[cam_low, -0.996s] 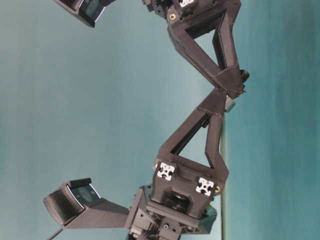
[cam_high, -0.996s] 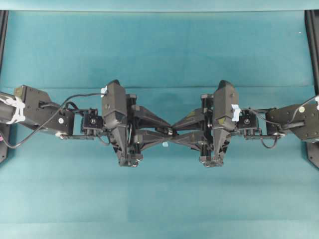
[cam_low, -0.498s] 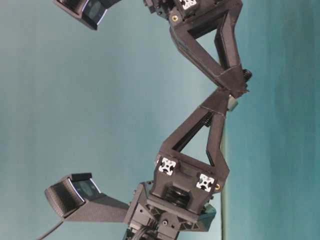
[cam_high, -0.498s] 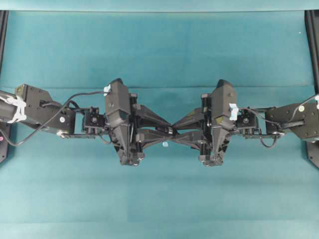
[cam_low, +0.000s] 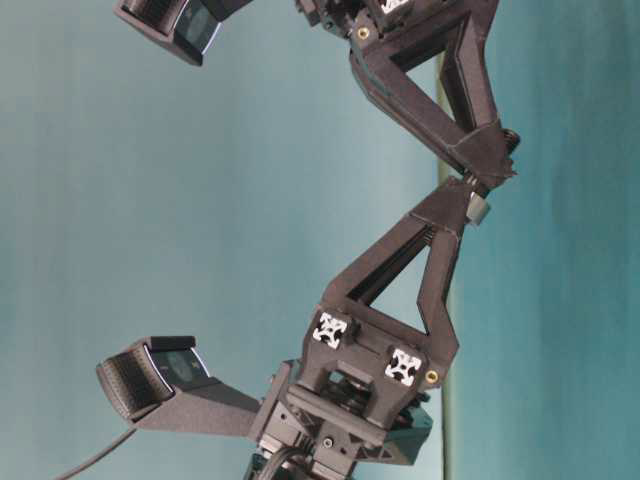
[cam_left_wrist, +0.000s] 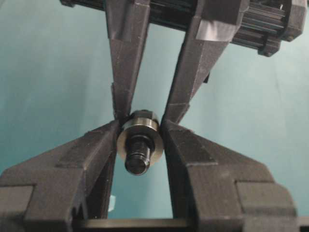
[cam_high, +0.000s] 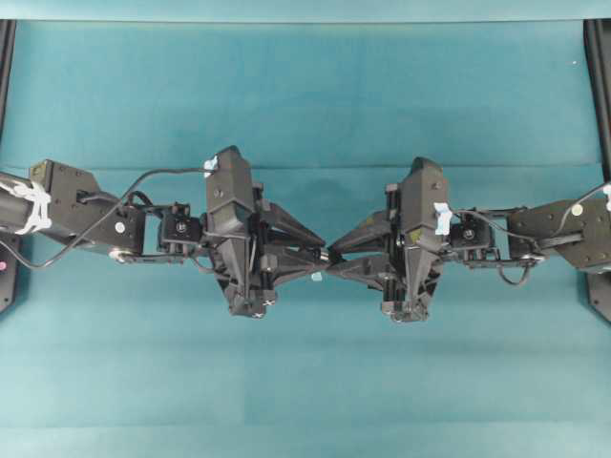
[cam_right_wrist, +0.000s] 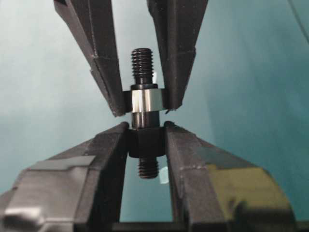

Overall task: Insert the washer onto the shaft with both hands.
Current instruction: 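Open the left gripper and pull it back from the shaft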

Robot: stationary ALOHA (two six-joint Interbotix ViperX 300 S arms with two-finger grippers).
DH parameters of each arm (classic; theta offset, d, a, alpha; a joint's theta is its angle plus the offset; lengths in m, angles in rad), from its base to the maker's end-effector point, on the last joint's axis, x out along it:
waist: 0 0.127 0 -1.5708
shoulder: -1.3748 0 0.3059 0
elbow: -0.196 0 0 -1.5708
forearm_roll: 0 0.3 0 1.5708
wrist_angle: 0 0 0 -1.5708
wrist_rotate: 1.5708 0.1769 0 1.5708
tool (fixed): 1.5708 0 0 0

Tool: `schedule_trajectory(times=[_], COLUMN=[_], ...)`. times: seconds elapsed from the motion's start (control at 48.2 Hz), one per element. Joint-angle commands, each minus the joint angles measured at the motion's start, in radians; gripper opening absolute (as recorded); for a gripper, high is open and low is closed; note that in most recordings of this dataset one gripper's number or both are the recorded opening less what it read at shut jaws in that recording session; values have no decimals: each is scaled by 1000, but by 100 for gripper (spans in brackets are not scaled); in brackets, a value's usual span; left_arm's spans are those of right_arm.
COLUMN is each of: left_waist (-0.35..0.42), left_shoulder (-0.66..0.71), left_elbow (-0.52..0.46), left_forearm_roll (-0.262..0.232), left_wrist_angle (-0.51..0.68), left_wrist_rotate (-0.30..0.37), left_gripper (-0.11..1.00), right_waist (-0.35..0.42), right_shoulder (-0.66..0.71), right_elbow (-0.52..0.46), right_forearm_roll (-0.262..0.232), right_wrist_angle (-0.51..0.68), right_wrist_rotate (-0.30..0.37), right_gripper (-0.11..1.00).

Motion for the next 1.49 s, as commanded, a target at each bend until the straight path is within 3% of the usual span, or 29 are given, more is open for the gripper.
schedule_trajectory(times=[0.0, 0.104, 0.208, 0.747, 0.996, 1.474], left_waist=[3, 3, 3, 2, 3, 2], left_shoulder=[-8, -5, -3, -58, -143, -242], left_elbow=[-21, -29, -32, 9, 72, 150], left_forearm_roll=[3, 2, 3, 2, 2, 2], left_wrist_angle=[-5, -2, 2, 8, 91, 144], left_wrist_rotate=[-2, -2, -2, -2, 3, 84], left_gripper=[47, 67, 75, 74, 74, 74], right_waist=[3, 3, 3, 6, 12, 15], right_shoulder=[-12, -12, -12, -21, -32, -34], right_elbow=[-17, -17, -17, 0, 23, 25], right_forearm_roll=[-2, -2, -2, -2, -2, -3], right_wrist_angle=[-5, -5, -5, -3, 12, 69], right_wrist_rotate=[-5, -5, -5, -5, -3, -6], right_gripper=[0, 0, 0, 0, 0, 0])
